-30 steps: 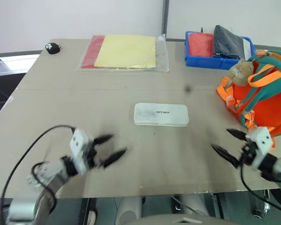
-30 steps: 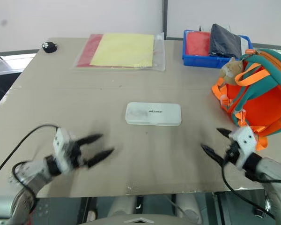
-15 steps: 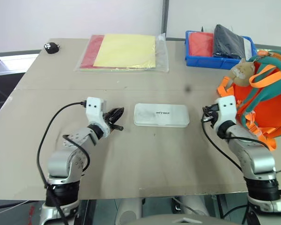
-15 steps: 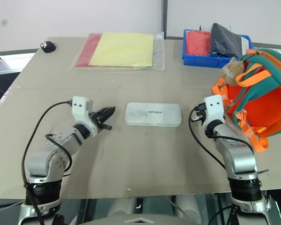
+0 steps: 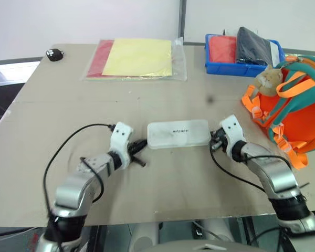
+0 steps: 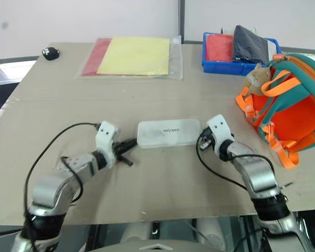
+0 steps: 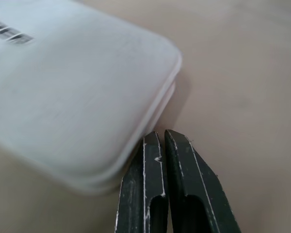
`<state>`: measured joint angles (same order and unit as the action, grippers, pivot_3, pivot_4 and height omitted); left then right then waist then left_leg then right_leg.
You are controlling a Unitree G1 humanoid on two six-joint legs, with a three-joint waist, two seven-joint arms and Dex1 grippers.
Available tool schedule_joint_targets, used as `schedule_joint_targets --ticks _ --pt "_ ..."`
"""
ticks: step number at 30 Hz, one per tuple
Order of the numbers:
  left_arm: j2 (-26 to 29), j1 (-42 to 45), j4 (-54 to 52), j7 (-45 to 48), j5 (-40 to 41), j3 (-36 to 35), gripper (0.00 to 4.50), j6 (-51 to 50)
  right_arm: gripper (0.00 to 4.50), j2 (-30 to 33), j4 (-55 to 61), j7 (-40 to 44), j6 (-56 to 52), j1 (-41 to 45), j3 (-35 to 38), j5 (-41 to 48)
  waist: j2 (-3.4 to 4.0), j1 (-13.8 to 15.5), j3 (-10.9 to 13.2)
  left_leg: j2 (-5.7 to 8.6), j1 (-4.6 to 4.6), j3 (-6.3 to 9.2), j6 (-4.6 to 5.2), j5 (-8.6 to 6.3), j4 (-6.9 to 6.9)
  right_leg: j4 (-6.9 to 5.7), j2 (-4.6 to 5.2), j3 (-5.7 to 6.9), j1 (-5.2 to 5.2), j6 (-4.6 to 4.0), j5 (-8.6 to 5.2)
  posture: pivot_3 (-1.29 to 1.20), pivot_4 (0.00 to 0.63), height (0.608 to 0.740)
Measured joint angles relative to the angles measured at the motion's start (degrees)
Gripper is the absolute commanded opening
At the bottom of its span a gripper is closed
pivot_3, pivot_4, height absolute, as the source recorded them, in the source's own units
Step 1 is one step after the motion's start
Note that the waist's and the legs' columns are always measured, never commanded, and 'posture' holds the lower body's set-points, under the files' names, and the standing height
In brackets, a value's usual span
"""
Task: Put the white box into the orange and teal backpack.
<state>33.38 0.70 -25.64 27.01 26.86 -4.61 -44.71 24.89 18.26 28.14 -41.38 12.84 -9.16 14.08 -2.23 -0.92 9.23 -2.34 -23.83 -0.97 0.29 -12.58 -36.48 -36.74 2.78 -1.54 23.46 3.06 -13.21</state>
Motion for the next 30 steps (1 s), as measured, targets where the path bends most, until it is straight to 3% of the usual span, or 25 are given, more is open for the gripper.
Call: schedule_joint_targets --ticks 5,8,12,16,19,23,30 --pt "2.20 -6.54 -2.38 3.81 3.13 -5.69 0.04 -0.23 0.00 2.35 3.84 3.01 -0.85 -2.55 -1.34 0.84 -0.02 0.11 0.00 0.00 0.04 -0.02 0.00 0.00 -0.05 0.00 0.00 0.01 0.00 -0.22 -0.13 0.00 0.150 0.740" --pt "4.14 -9.61 -1.50 8.34 8.73 -12.23 0.78 -2.83 0.00 2.94 3.80 2.93 -0.85 -2.80 -1.39 0.51 -0.04 0.11 -0.01 -0.03 0.05 -0.06 0.01 0.01 -0.14 -0.02 0.02 0.01 0.01 -0.21 -0.12 0.00 0.150 0.740" --pt "8.87 -11.07 4.07 13.23 13.94 -19.61 2.48 -6.81 0.00 3.99 3.76 3.02 -0.64 -2.73 -1.24 0.24 -0.04 0.20 -0.01 -0.05 0.06 -0.04 0.00 0.01 -0.15 -0.02 0.01 0.06 0.03 -0.21 -0.14 0.00 0.150 0.740" --pt "14.37 -4.58 11.63 16.22 25.05 -23.84 4.45 -21.40 0.00 5.72 2.28 4.07 1.88 -1.95 -1.17 -0.66 -0.05 0.45 0.00 -0.01 0.00 -0.02 0.01 0.01 -0.19 0.00 0.05 0.09 0.04 -0.19 -0.14 0.00 0.150 0.740" --pt "15.05 2.35 15.22 16.26 31.87 -23.84 4.45 -31.21 0.00 5.37 1.39 3.89 2.24 -0.78 -0.92 -1.15 -0.07 0.17 0.00 0.00 -0.01 -0.04 0.01 0.01 -0.22 -0.02 0.04 0.07 0.00 -0.18 -0.12 0.00 0.150 0.740" --pt "12.09 12.83 22.26 12.79 33.22 -20.05 4.45 -38.26 0.00 5.19 -0.10 3.88 3.26 1.61 -1.93 -3.25 -0.08 0.21 0.00 0.00 0.00 0.04 0.01 0.01 -0.19 -0.07 -0.03 0.09 0.00 0.00 -0.01 0.00 0.150 0.740" --pt "6.75 20.72 28.45 11.35 29.51 -12.69 4.45 -38.10 0.00 2.65 -7.28 5.18 6.47 7.50 -7.79 -7.52 -0.07 0.04 -0.02 0.01 0.04 -0.04 0.00 0.01 -0.19 -0.06 -0.01 0.01 -0.01 0.01 0.01 0.00 0.150 0.740"
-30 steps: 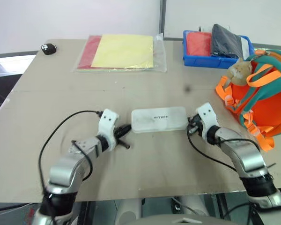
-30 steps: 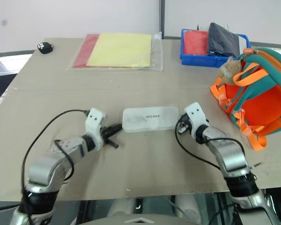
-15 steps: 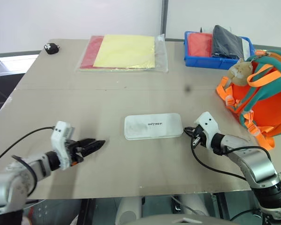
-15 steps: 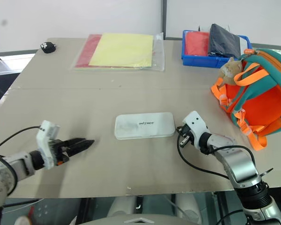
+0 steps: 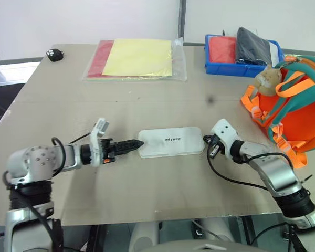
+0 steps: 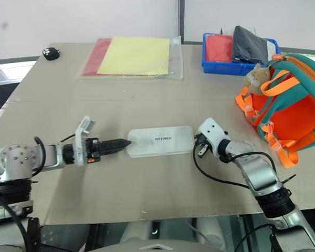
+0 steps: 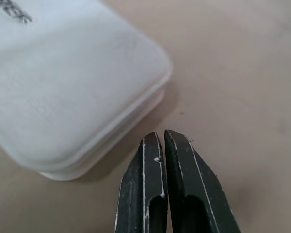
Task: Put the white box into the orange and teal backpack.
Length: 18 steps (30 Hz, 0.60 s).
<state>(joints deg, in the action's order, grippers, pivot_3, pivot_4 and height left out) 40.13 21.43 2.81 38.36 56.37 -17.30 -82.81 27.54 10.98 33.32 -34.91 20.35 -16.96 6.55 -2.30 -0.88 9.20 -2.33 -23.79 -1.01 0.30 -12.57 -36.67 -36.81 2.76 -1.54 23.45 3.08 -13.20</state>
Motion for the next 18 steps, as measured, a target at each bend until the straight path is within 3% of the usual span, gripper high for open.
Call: schedule_joint_targets --ticks 6,10,12,15,18 --pt "-6.02 2.12 2.11 0.18 -0.29 0.99 4.45 0.70 0.00 -5.43 -4.84 0.43 3.07 3.10 -3.02 -2.07 -0.07 -0.02 -0.07 0.00 0.03 0.03 0.00 0.00 -0.04 -0.06 -0.01 0.00 -0.03 0.00 0.01 0.00 0.150 0.740" --pt "-7.54 1.75 3.13 -0.87 -0.08 -0.70 3.24 -0.57 0.00 -5.15 -3.98 0.66 3.85 2.02 -2.43 -2.64 -0.07 0.05 -0.06 0.01 -0.02 0.04 0.00 0.00 -0.07 -0.05 0.01 0.00 -0.02 0.01 0.01 0.00 0.150 0.740" --pt "-8.46 0.77 3.14 -1.15 0.07 -1.27 2.22 -1.47 0.00 -4.87 -2.45 0.64 3.89 0.41 -1.67 -2.57 -0.07 0.14 -0.06 0.02 -0.04 0.06 -0.01 0.00 -0.06 -0.05 0.01 0.01 -0.02 0.01 0.01 0.00 0.150 0.740" --pt "-10.05 0.44 2.62 -0.57 2.43 -3.21 1.08 -1.88 0.00 -4.85 0.50 0.36 3.21 -2.95 0.49 -1.32 -0.09 0.43 -0.07 0.03 -0.08 0.13 -0.01 0.00 -0.07 -0.05 0.05 0.09 -0.03 0.00 0.01 0.00 0.150 0.740" --pt "-10.95 0.06 2.10 -1.37 3.07 -4.29 1.07 -1.92 0.69 -4.56 7.19 -0.07 -0.04 -7.96 5.96 2.45 -0.06 0.31 -0.04 0.04 -0.08 0.10 0.00 0.00 -0.07 -0.05 0.05 0.05 -0.02 0.01 0.01 0.00 0.150 0.740"
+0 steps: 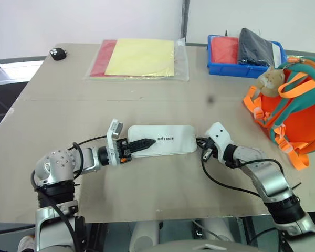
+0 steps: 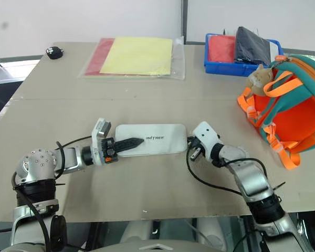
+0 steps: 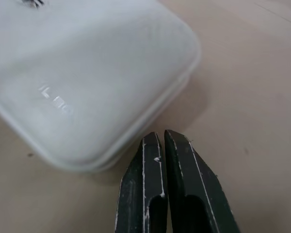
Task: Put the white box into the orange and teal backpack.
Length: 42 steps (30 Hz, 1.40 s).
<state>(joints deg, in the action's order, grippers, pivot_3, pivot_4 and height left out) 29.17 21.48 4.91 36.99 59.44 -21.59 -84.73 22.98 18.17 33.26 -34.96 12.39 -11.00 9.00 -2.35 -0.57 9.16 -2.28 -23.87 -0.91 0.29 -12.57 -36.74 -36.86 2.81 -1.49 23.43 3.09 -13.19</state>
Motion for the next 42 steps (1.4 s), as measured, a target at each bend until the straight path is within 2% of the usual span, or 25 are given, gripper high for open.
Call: schedule_joint_targets --ticks 1,2,4,6,8,10,12,15,18,21,23,26,30,31,35,38,42 --pt "-0.74 -0.03 -0.30 -0.69 0.22 -0.50 1.07 0.04 1.27 0.51 3.26 -0.11 -0.83 -2.02 2.92 1.58 0.00 0.13 0.00 0.01 -0.01 0.01 0.00 0.00 -0.01 0.00 0.01 0.01 0.00 0.00 0.00 0.00 0.150 0.740" --pt "-1.06 -0.24 -0.50 -1.13 0.35 -0.86 1.07 0.05 1.64 0.89 5.96 -0.25 -1.62 -3.31 5.27 2.97 -0.02 0.10 -0.01 0.01 0.00 0.01 0.00 0.00 -0.02 0.00 0.01 0.01 0.00 0.00 0.00 0.00 0.150 0.740" --pt "-1.94 -0.30 -1.39 -2.00 0.42 -1.06 1.07 0.26 2.78 0.97 12.74 -1.36 -4.50 -5.87 11.37 6.55 -0.04 -0.05 -0.02 0.00 0.03 0.02 0.00 0.00 -0.02 -0.01 -0.01 0.01 -0.01 0.00 0.00 0.00 0.150 0.740" --pt "-3.28 0.06 -1.86 -2.66 0.45 -1.01 1.07 0.64 3.53 0.79 16.94 -2.35 -6.87 -8.10 14.46 9.27 0.02 -0.04 0.01 0.00 0.03 0.02 0.00 0.00 -0.01 -0.01 -0.01 0.01 -0.01 -0.01 -0.01 0.00 0.150 0.740" --pt "-6.14 1.09 -2.07 -3.86 0.39 -0.72 1.07 1.89 4.45 -0.75 25.13 -4.16 -12.37 -13.27 22.27 16.82 0.03 0.63 0.03 0.01 -0.07 0.12 0.00 0.00 -0.01 -0.01 0.00 0.09 0.00 -0.01 -0.01 0.00 0.150 0.740" --pt "-8.36 2.70 -1.97 -4.90 0.26 -0.30 1.07 3.29 4.45 -0.93 32.81 -6.28 -16.40 -18.07 30.68 23.63 0.02 1.24 0.03 0.02 -0.11 0.12 0.00 0.00 -0.01 0.03 0.00 0.09 0.00 0.00 -0.01 0.00 0.150 0.740" --pt "-10.19 6.08 -1.73 -5.62 0.19 0.01 1.07 4.83 4.45 -0.89 38.77 -12.78 -18.82 -22.70 40.31 31.24 -0.04 1.38 0.00 0.05 -0.13 0.11 0.00 0.00 -0.02 0.06 0.03 0.10 -0.01 0.00 -0.01 0.00 0.150 0.740" --pt "-10.91 9.40 -1.72 -5.75 0.18 1.69 1.07 6.34 4.45 -0.77 39.95 -22.87 -21.25 -21.83 47.70 35.42 -0.05 0.60 -0.01 0.05 0.08 -0.05 0.01 0.00 -0.07 0.06 0.03 -0.06 -0.09 -0.17 -0.10 0.00 0.150 0.740" --pt "-12.17 11.47 -1.71 -6.42 0.27 2.09 1.07 6.52 4.45 -0.61 37.69 -31.53 -24.70 -14.86 49.25 36.21 -0.03 -0.35 0.01 0.03 0.13 -0.01 0.03 0.01 -0.15 0.03 -0.02 -0.06 -0.11 -0.17 -0.08 0.00 0.150 0.740" --pt "-13.92 16.49 -2.26 -7.64 0.82 3.12 1.07 6.66 4.45 0.39 27.74 -38.31 -24.97 -2.25 44.85 31.01 0.01 -0.30 0.03 0.02 0.08 0.05 0.04 0.02 -0.32 0.03 -0.08 -0.07 -0.14 -0.17 0.03 0.00 0.150 0.740" --pt "-14.02 17.95 -3.99 -8.44 1.69 3.03 1.07 6.90 4.45 0.29 21.61 -41.46 -24.56 2.35 42.20 27.10 0.04 -0.19 0.01 0.04 0.05 0.07 0.03 0.01 -0.21 0.07 -0.10 -0.10 -0.15 -0.19 0.01 0.00 0.150 0.740" --pt "-14.05 17.84 -4.40 -10.17 2.01 2.04 1.07 7.27 3.70 0.40 12.76 -42.29 -20.95 6.89 37.88 21.73 0.08 -0.22 0.04 0.06 -0.15 -0.02 0.03 0.01 -0.11 0.10 -0.09 -0.19 0.04 0.08 0.10 0.00 0.150 0.740" --pt "-14.28 16.23 -6.77 -12.92 2.76 1.24 1.07 8.05 1.70 1.67 1.82 -40.10 -13.10 12.40 32.79 15.42 0.11 -0.21 0.06 0.06 -0.55 -0.01 0.02 0.01 -0.06 0.22 -0.07 -0.15 0.37 0.14 0.07 0.00 0.150 0.740" --pt "-14.33 16.10 -6.84 -13.21 2.85 1.15 1.07 8.14 1.49 1.86 0.91 -39.79 -12.33 12.74 32.39 14.86 0.11 -0.19 0.06 0.06 -0.63 0.00 0.02 0.01 -0.06 0.24 -0.05 -0.11 0.40 0.14 0.07 0.00 0.150 0.740" --pt "-14.99 13.74 -9.03 -15.73 3.89 -0.53 1.07 9.46 0.03 4.60 -3.90 -34.27 -5.45 14.29 27.43 10.59 0.13 -0.21 0.07 0.08 -0.67 0.01 0.02 0.00 -0.19 0.20 -0.02 -0.08 0.41 0.17 0.09 0.00 0.150 0.740" --pt "-15.29 11.30 -11.36 -17.56 3.79 -0.94 1.07 12.27 0.03 5.98 -6.46 -26.34 -0.92 16.65 23.35 10.08 0.18 -0.43 0.11 0.07 -0.60 0.01 0.03 0.00 -0.21 0.14 -0.06 -0.11 0.40 0.17 0.09 0.00 0.150 0.740" --pt "-14.56 9.78 -12.99 -18.57 1.79 -1.04 1.07 18.62 0.03 5.80 -6.97 -15.97 2.05 22.24 20.43 14.20 0.26 -0.68 0.17 0.02 -0.51 0.06 0.03 0.01 -0.19 0.07 -0.15 -0.12 0.37 0.15 0.10 0.00 0.150 0.740"
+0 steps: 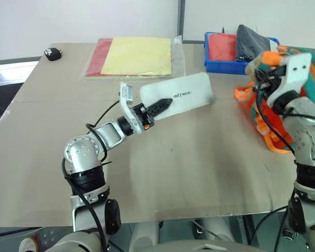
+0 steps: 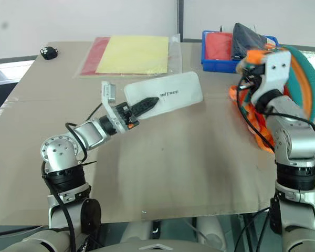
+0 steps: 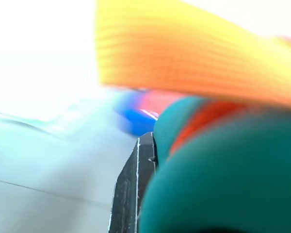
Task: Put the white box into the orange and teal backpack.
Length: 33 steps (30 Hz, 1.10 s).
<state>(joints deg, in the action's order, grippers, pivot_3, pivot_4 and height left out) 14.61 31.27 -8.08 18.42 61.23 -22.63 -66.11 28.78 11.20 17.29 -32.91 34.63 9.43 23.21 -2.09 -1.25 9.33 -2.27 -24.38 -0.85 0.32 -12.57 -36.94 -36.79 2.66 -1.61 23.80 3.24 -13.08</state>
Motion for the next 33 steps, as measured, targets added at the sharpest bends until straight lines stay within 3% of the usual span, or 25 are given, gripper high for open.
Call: schedule_joint_targets --ticks 7,14,17,20,23,33 --pt "8.27 -5.31 -5.29 2.42 -5.27 -0.52 1.07 10.44 0.03 -0.76 2.52 13.57 -3.39 7.13 -2.47 12.29 0.03 0.20 0.04 -0.01 -0.27 -0.02 -0.01 0.00 0.06 0.04 0.05 0.02 0.21 -0.01 0.00 0.00 0.150 0.740" --pt "19.57 -10.63 -6.15 7.79 -4.47 -9.52 1.07 13.63 0.03 -0.51 7.32 21.57 -6.24 5.95 -9.32 16.61 0.01 0.76 0.06 0.06 -0.40 0.03 -0.01 -0.01 0.11 0.26 0.20 0.21 0.22 0.00 -0.01 0.00 0.150 0.740" --pt "25.51 -17.00 -8.50 17.49 -5.23 -11.88 1.07 17.98 0.03 -0.11 8.03 24.83 -7.11 4.45 -11.69 17.21 -0.04 0.65 0.09 0.05 -0.37 0.00 0.01 -0.02 0.04 0.22 0.21 0.20 0.20 -0.01 -0.01 0.00 0.150 0.740" --pt "31.23 -20.68 -8.99 27.34 -0.78 -14.88 1.07 16.79 0.03 2.34 8.44 27.88 -7.16 4.10 -12.92 17.04 -0.05 0.70 0.09 0.04 -0.29 0.06 0.01 -0.02 0.04 0.09 0.21 0.29 0.18 -0.04 -0.03 0.00 0.150 0.740" --pt "33.52 -22.53 -10.28 35.09 -0.44 -15.25 1.07 19.52 0.03 3.63 7.48 30.73 -7.00 2.99 -13.37 16.35 -0.02 0.76 0.11 0.03 -0.15 0.07 0.02 -0.02 0.03 0.08 0.20 0.30 0.06 -0.25 -0.15 0.00 0.150 0.740" --pt "32.87 -14.52 -6.46 37.85 -5.53 -8.59 1.07 27.77 0.03 8.31 6.24 38.95 -8.13 2.63 -12.11 19.78 -0.06 0.86 0.09 0.00 -0.16 0.17 0.02 -0.02 -0.19 0.07 0.14 0.36 -0.11 -0.02 -0.02 0.00 0.150 0.740"
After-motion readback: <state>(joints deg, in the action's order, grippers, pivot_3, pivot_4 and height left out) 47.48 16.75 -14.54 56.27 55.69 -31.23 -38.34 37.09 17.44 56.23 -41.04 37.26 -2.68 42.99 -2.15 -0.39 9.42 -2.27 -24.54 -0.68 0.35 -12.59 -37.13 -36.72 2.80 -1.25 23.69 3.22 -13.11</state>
